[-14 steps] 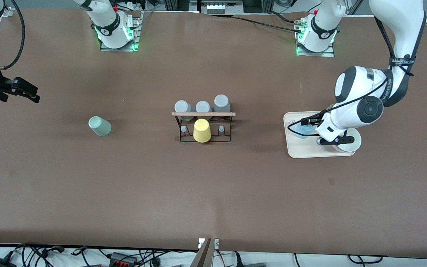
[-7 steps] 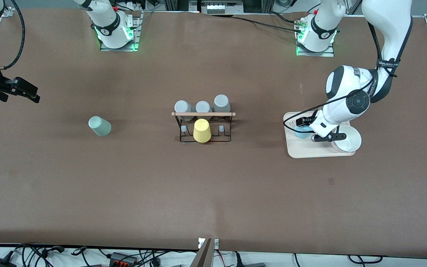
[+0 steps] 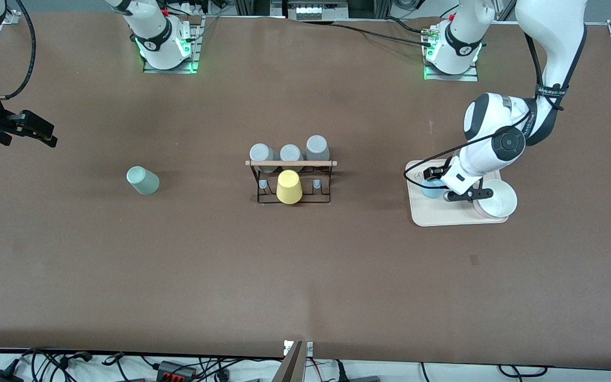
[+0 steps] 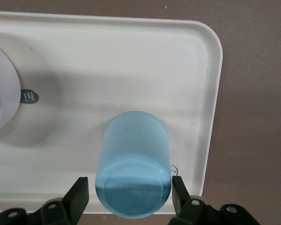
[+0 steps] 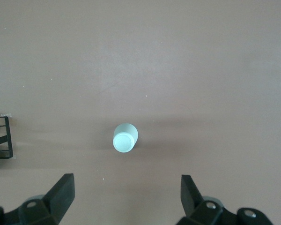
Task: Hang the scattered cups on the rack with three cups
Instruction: 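Lower the left gripper and grasp the light blue cup, lift it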
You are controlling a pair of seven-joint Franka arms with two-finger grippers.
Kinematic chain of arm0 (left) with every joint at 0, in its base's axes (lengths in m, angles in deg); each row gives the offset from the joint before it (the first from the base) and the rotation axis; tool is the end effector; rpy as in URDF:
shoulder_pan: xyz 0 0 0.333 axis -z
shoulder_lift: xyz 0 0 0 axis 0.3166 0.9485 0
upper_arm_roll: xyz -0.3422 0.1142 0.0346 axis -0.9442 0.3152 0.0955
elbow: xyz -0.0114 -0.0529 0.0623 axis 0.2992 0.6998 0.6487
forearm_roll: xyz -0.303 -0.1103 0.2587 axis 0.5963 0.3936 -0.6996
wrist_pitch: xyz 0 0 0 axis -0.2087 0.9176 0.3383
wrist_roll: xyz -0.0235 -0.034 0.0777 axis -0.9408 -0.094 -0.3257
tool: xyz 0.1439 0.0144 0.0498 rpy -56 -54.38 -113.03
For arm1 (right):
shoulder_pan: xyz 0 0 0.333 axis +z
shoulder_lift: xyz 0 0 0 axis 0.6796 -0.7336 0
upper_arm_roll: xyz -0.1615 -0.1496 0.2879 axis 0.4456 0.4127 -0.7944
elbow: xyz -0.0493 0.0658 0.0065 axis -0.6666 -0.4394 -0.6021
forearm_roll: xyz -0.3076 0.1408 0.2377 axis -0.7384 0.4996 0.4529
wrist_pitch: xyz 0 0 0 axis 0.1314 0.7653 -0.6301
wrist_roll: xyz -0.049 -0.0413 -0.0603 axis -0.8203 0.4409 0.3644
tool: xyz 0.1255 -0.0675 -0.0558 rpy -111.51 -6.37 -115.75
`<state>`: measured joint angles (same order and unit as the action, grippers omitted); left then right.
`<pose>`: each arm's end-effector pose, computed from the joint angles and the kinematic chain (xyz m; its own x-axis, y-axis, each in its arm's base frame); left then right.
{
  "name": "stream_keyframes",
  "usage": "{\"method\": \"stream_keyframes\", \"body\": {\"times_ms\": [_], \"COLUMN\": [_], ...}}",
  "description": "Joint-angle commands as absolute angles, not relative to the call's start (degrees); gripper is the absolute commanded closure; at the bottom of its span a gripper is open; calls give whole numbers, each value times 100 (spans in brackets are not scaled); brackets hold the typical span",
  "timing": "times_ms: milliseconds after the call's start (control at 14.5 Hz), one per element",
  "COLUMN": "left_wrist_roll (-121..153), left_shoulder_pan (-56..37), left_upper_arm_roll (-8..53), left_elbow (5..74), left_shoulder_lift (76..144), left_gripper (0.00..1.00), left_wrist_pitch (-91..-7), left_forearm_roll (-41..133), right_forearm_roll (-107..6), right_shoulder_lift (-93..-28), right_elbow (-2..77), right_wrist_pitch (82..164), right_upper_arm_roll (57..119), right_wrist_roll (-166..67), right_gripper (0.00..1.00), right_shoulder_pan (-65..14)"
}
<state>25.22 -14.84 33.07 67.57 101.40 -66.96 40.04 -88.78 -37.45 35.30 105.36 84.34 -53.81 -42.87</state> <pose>0.5412 -0.1114 0.2132 0.9795 0.1141 -0.1662 0.1201 -0.9924 0.0266 0.5854 -0.0226 0.5803 0.9995 -0.0223 0.0203 -0.0228 -0.9995 0.0232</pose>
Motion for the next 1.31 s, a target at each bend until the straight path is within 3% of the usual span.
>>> {"method": "stream_keyframes", "body": {"times_ms": [0, 207, 345, 691, 898, 1244], "left_wrist_roll": [2566, 2566, 2566, 3047, 4003, 5849], "left_shoulder_pan": [-1494, -1494, -1512, -1486, -1477, -1337], "left_upper_arm_roll": [3276, 3276, 3267, 3223, 2794, 2002], "left_elbow": [6809, 6757, 6538, 5379, 4711, 3533], "left_shoulder_lift": [10095, 10061, 10008, 9981, 9999, 10463], "left_gripper": [38, 49, 51, 51, 51, 52], "left_wrist_pitch": [-6787, -6743, -6629, -5436, -4863, -4652], "left_forearm_roll": [4082, 4074, 4082, 4135, 4249, 4267], "right_forearm_roll": [-8939, -8939, -8939, -8939, -8939, -8939], "right_shoulder_lift": [-3687, -3687, -3696, -3687, -3687, -3678], "right_elbow": [3518, 3518, 3518, 3518, 3518, 3518], "right_wrist_pitch": [10463, 10463, 10463, 10463, 10463, 10454], "right_upper_arm_roll": [8399, 8399, 8399, 8399, 8399, 8399], "right_wrist_roll": [-5347, -5347, -5347, -5356, -5347, -5347], "right_gripper": [0, 0, 0, 0, 0, 0], "right_shoulder_pan": [-4316, -4307, -4307, -4307, -4316, -4307]}}
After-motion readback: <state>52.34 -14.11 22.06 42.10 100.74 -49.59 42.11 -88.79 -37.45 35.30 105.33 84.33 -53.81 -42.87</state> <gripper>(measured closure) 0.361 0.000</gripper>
